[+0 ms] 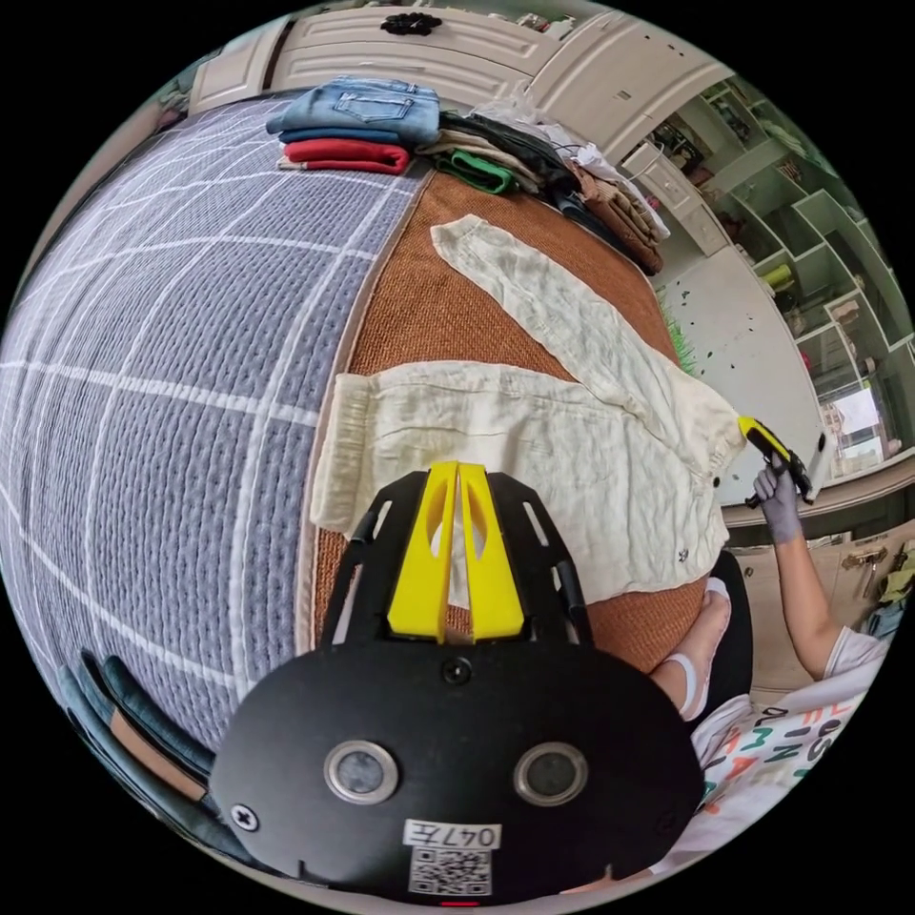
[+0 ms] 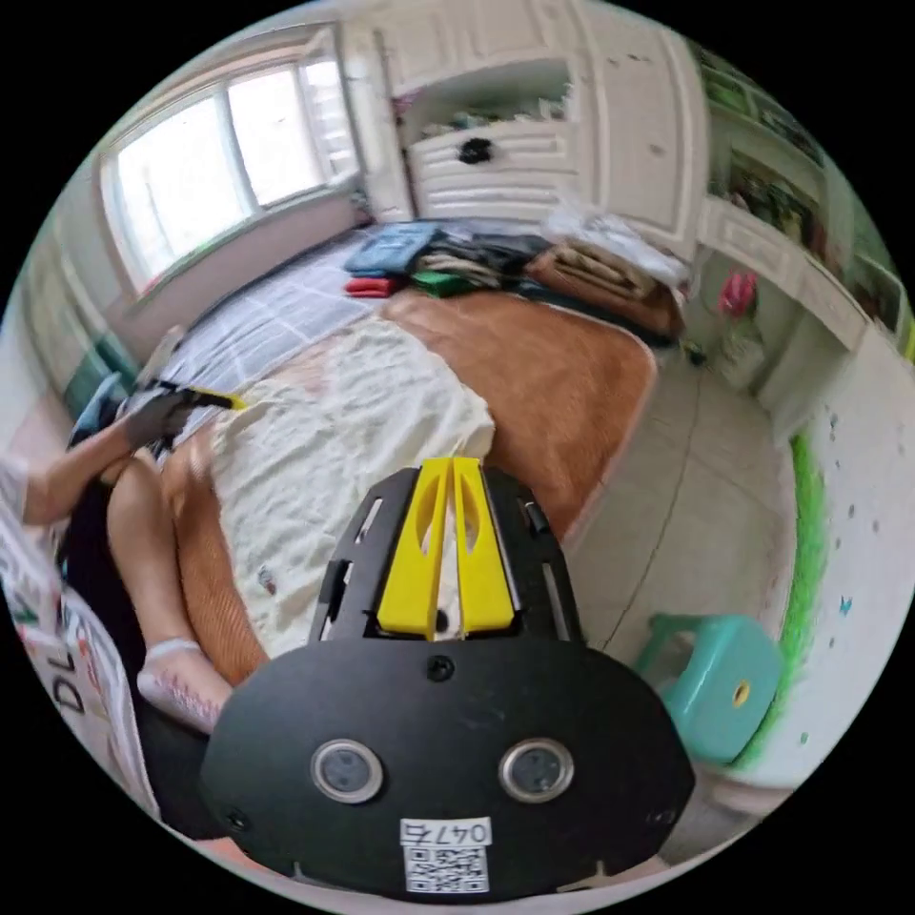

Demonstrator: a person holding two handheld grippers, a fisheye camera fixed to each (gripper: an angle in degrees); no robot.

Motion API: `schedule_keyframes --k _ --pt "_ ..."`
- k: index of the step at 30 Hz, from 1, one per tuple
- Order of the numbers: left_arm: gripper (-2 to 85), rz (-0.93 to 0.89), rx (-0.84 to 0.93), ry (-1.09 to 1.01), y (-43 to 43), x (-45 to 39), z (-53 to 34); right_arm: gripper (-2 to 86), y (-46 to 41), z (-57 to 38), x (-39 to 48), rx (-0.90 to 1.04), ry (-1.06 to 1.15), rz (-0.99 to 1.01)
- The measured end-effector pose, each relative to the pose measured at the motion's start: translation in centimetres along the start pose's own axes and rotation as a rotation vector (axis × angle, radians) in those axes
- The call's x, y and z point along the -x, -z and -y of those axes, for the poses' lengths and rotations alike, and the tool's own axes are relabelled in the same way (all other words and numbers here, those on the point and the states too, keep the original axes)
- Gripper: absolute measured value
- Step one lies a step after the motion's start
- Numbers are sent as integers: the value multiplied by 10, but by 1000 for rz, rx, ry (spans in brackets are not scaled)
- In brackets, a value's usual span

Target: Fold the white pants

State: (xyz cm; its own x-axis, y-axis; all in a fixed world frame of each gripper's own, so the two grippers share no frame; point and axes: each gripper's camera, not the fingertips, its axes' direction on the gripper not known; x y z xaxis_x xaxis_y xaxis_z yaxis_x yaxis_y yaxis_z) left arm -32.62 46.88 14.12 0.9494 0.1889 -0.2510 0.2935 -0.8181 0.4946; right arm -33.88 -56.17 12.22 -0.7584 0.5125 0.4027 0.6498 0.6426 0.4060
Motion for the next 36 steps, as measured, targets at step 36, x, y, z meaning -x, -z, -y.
schedule_keyframes --k 36 --pt "8 498 125 -192 -107 -168 196 -5 27 -75 146 278 417 158"
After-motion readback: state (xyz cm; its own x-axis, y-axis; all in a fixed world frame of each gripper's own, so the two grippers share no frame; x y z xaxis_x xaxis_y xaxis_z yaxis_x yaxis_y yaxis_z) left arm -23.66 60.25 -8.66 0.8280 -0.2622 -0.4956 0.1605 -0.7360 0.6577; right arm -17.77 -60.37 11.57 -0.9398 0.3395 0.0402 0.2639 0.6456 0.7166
